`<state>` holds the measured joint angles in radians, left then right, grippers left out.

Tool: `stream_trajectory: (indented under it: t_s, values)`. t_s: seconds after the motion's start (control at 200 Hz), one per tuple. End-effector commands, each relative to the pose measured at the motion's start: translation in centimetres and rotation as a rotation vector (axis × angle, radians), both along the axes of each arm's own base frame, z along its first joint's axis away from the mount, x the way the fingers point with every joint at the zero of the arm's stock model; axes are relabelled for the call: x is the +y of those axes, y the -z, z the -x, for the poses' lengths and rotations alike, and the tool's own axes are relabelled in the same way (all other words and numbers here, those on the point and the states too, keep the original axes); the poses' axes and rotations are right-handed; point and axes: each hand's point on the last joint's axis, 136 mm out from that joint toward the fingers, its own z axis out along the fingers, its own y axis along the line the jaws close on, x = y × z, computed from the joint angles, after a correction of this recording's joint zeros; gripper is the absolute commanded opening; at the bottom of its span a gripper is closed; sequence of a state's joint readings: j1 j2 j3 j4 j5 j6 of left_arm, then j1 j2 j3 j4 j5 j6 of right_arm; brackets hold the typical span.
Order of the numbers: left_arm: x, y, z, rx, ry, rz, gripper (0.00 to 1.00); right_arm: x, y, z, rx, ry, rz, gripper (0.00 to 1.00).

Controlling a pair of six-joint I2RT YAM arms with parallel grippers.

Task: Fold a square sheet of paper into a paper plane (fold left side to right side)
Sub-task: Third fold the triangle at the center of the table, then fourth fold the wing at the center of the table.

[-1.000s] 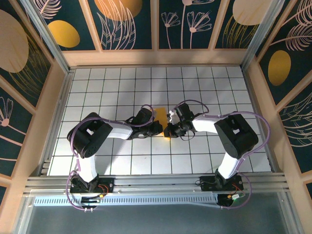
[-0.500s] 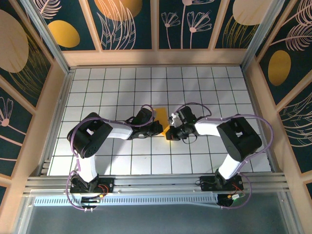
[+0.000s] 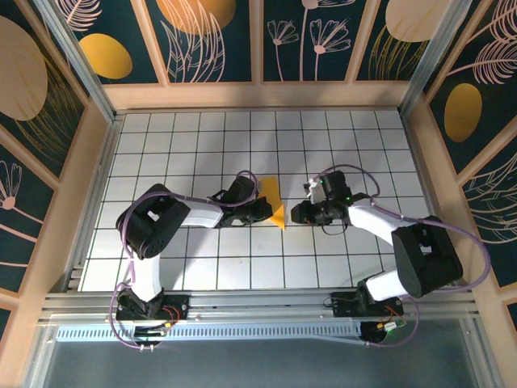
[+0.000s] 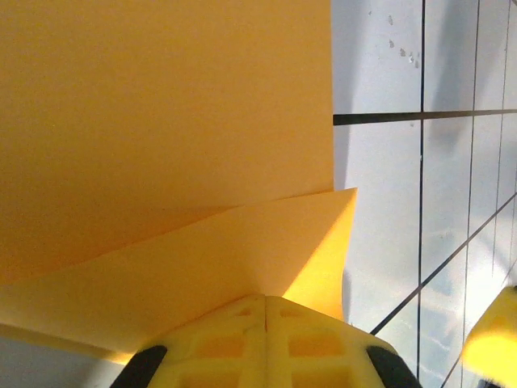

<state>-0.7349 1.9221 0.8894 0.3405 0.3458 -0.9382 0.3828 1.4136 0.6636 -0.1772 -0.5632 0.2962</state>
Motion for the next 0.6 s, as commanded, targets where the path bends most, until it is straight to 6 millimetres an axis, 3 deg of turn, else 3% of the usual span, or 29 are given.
stream_trajectory:
  t_s: [0.0, 0.155, 0.33, 0.415, 0.475, 0.52, 0.596]
  values:
    - [0.0, 0.4, -0.8, 0.017, -0.027, 0.001, 0.01, 0.0, -1.2, -2.5, -0.139, 0.002, -0.016, 0.48]
    - [0.4, -2.9, -2.4, -0.047, -0.059, 0.065, 0.15, 1.3, -1.0, -4.6, -0.203, -0.041, -0.037, 0.54]
    - [3.3, -5.7, -3.7, -0.106, -0.118, 0.092, 0.28, 3.2, -0.3, -5.7, -0.222, -0.112, -0.047, 0.54]
    - [5.1, -5.9, -3.8, -0.113, -0.150, 0.079, 0.32, 4.1, 0.0, -6.0, -0.224, -0.133, -0.064, 0.54]
    - [6.4, -4.9, -3.8, -0.096, -0.170, 0.058, 0.34, 4.6, 0.3, -6.2, -0.222, -0.143, -0.074, 0.54]
    - [7.0, -5.7, -3.8, -0.109, -0.178, 0.070, 0.36, 4.9, 0.4, -6.3, -0.223, -0.150, -0.082, 0.53]
    - [7.8, -5.1, -3.7, -0.095, -0.188, 0.071, 0.39, 5.4, 0.6, -6.4, -0.221, -0.162, -0.094, 0.48]
